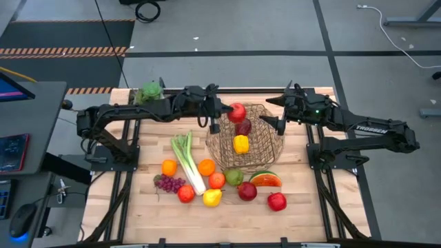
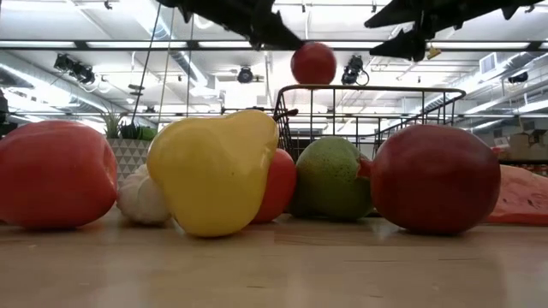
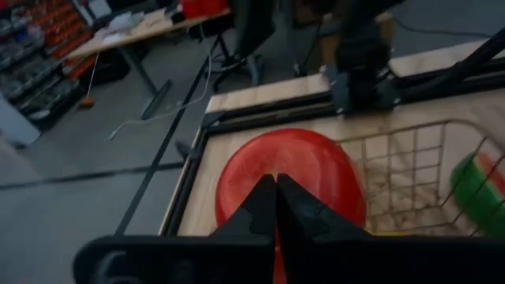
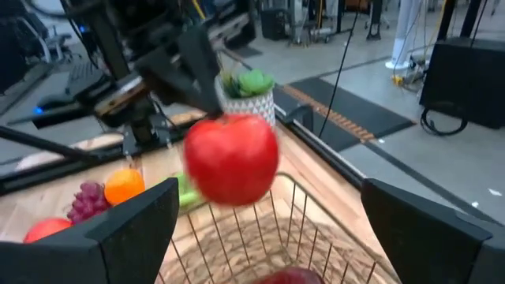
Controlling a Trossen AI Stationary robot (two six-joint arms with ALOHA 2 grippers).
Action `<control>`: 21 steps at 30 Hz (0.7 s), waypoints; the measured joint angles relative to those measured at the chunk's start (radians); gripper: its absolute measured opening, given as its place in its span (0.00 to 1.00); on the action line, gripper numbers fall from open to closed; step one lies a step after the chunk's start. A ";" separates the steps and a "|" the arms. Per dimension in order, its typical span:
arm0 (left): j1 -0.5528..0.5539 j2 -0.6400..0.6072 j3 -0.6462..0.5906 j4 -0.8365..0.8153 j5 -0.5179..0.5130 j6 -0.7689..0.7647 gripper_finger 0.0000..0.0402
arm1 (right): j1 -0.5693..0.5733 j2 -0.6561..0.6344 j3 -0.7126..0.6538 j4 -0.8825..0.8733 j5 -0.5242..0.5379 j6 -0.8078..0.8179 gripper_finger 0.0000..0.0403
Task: Build produce basket
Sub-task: Put the red apple into the brown wire basket
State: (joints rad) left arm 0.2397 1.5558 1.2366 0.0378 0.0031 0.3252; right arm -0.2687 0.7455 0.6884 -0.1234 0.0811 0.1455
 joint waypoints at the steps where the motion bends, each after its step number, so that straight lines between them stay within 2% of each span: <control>1: -0.010 0.000 0.000 0.012 0.000 0.000 0.01 | 0.000 -0.010 0.000 0.002 0.000 -0.003 0.99; 13: -0.091 0.002 0.000 0.109 -0.002 -0.027 0.01 | 0.000 -0.153 0.000 -0.049 0.003 -0.008 0.99; 21: -0.135 0.053 0.000 0.224 -0.001 -0.034 0.01 | 0.000 -0.182 0.000 -0.064 0.003 -0.009 0.99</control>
State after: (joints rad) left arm 0.1051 1.6090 1.2366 0.2619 0.0020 0.2911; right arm -0.2687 0.5632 0.6884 -0.1869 0.0841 0.1366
